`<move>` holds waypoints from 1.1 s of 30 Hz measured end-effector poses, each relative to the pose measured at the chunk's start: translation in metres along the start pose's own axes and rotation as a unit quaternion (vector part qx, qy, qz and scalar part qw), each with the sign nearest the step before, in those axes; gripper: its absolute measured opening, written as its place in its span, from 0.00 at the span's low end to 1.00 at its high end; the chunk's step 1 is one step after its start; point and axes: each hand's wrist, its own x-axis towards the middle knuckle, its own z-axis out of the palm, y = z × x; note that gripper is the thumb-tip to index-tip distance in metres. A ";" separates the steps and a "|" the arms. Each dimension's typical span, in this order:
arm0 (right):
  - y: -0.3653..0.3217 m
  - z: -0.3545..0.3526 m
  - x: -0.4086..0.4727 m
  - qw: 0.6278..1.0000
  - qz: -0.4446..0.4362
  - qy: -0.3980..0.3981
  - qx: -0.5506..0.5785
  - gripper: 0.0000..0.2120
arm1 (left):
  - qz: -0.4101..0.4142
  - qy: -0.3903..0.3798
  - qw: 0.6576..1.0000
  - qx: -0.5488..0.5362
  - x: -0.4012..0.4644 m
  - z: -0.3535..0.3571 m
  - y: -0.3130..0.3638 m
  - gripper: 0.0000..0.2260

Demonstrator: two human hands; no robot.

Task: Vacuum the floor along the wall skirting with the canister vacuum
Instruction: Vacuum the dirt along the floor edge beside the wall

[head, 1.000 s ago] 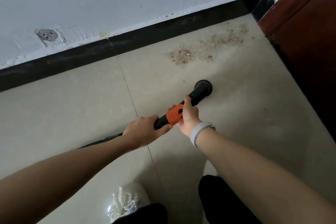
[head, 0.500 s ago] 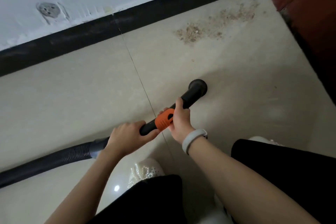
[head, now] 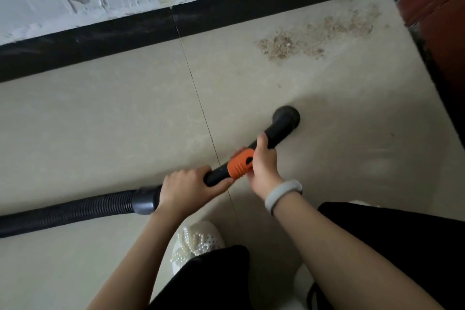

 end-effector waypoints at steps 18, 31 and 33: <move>0.032 0.001 -0.013 0.999 0.005 0.029 -0.020 0.17 | 0.035 0.096 0.995 0.021 -0.018 0.008 -0.028 0.30; -0.086 -0.030 0.023 0.823 -0.081 -0.122 -0.549 0.18 | 0.098 0.097 0.989 0.046 0.038 -0.025 0.011 0.23; -0.093 -0.051 0.045 0.768 -0.190 -0.030 -0.611 0.16 | 0.090 0.088 0.991 0.043 0.033 -0.027 0.004 0.22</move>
